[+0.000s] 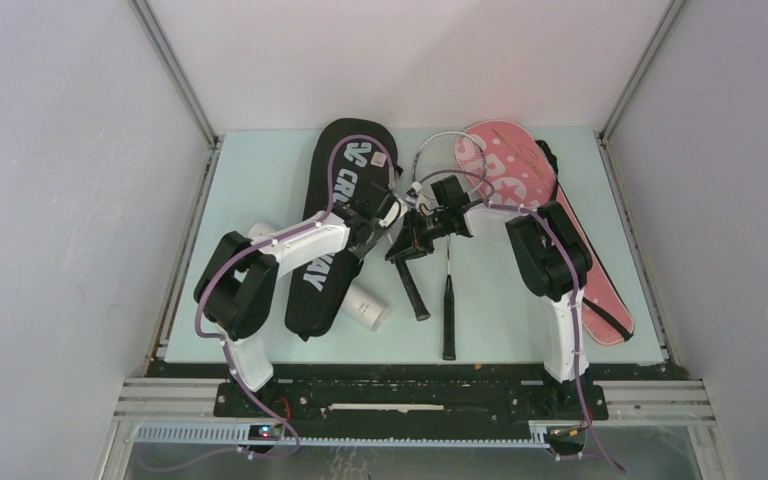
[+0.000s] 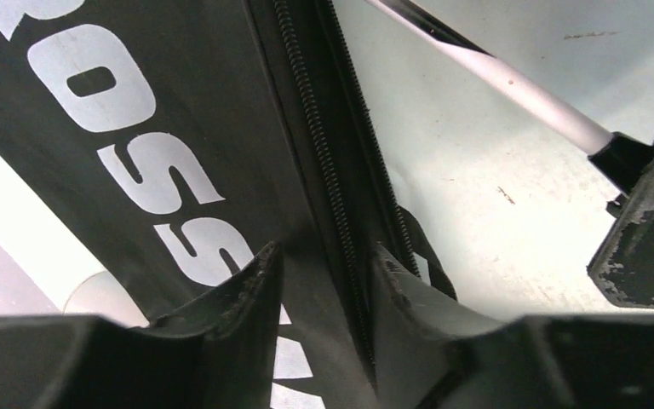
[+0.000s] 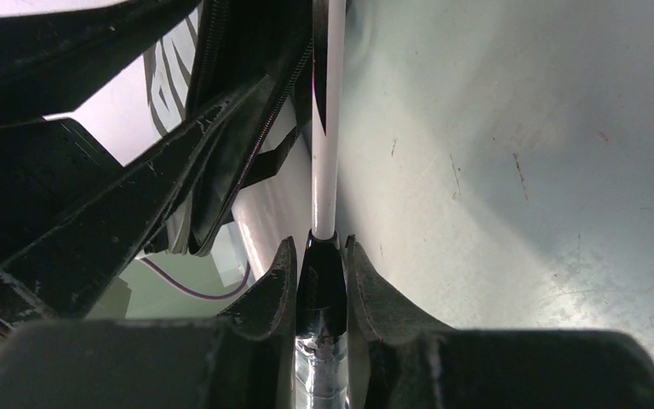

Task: Pack up the badminton gear
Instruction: Place the racket in the racket bag.

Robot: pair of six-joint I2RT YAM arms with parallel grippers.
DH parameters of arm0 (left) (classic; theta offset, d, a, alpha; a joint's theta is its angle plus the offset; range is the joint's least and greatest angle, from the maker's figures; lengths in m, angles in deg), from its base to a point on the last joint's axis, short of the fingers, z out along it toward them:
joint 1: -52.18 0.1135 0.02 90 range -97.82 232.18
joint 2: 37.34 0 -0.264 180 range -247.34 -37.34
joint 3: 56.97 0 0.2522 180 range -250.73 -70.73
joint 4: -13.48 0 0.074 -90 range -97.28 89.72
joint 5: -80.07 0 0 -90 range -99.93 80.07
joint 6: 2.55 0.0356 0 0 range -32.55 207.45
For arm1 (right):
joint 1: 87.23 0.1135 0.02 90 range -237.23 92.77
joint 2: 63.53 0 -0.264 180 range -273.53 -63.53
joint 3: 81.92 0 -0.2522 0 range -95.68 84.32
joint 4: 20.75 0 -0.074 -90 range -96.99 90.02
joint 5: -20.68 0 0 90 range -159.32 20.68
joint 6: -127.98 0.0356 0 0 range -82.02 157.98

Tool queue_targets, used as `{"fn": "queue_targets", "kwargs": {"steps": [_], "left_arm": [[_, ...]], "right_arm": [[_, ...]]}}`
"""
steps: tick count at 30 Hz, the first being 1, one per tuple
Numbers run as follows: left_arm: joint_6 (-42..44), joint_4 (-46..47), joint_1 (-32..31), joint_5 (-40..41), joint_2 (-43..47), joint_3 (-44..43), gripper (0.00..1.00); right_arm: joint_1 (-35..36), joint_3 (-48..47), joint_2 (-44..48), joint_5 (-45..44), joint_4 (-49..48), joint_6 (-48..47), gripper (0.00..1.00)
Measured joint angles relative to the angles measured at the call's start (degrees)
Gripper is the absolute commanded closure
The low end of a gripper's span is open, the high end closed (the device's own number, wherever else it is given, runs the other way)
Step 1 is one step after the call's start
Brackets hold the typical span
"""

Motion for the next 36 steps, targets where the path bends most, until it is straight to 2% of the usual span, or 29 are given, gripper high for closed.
{"fn": "queue_targets", "kwargs": {"steps": [3,6,12,20,28,36], "left_arm": [[-0.15,-0.26,0.00,-0.94,0.00,0.00,0.74],[-0.37,-0.66,0.07,-1.46,0.00,-0.04,0.99],[-1.64,-3.04,1.53,-5.57,0.20,-2.05,1.00],[-10.56,-2.01,2.89,-15.02,3.23,-5.05,1.00],[-23.61,4.74,3.06,-22.97,3.50,-4.79,1.00],[-32.72,12.98,5.66,-27.82,5.46,2.27,1.00]], "right_arm": [[0.00,0.00,-0.02,0.02,-0.33,0.11,1.00],[0.00,0.00,-0.02,0.24,-0.57,0.52,1.00],[0.07,-0.04,-0.02,0.52,-0.96,2.51,1.00],[2.03,-0.13,-0.02,1.22,-7.32,13.70,1.00],[3.13,-0.33,-0.48,1.11,-8.81,18.91,1.00],[3.08,-0.48,-2.21,1.62,-9.40,19.71,0.98]]}}
